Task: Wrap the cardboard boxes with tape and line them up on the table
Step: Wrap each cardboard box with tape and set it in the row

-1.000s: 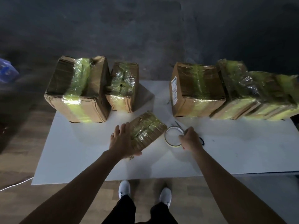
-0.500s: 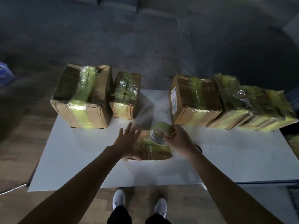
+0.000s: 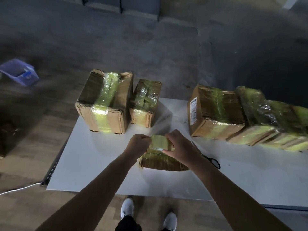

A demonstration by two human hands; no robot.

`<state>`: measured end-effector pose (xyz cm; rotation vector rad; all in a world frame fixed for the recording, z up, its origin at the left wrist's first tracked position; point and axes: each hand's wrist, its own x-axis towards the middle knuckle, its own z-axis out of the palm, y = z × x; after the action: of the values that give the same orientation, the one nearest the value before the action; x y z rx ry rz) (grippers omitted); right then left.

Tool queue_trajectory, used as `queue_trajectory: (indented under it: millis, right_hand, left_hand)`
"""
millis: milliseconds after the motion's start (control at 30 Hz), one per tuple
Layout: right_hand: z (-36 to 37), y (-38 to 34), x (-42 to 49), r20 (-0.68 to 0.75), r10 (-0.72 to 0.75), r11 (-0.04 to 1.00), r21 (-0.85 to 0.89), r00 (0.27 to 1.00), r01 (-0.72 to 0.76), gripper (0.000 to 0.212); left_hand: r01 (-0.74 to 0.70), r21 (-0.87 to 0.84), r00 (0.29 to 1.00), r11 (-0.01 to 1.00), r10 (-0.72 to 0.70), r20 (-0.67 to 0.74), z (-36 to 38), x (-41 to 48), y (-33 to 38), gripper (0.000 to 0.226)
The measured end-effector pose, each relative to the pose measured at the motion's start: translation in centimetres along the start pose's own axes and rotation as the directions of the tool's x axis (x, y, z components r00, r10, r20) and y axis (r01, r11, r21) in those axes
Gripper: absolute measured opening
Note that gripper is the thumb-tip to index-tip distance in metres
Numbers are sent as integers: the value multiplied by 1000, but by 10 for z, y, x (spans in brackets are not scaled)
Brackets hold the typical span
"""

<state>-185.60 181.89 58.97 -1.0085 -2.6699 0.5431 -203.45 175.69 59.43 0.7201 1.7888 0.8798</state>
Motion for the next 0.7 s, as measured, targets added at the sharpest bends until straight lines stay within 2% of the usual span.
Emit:
queue_trajectory:
  millis: [133,300,467,700]
  right_hand:
    - [6,-1,6,33,19,994,-106,999,-15,57]
    - [9,-4,8,54,9,976,-216,999,3,58]
    - [11,-9,14,85,26,957,-291,996,-1,58]
    - [13,-12,14,51,-51,936,-347,997,66,59]
  left_hand:
    - [-50,128,998,990,55,-30,10,-5,-1,16]
    - [-102,202,989,974,120,-81,18,-10,-3,27]
    - [-121,208,987,971,140,-77,24,-13,-2,26]
    - [-52,120,986,991,70,-150,25,-11,0,9]
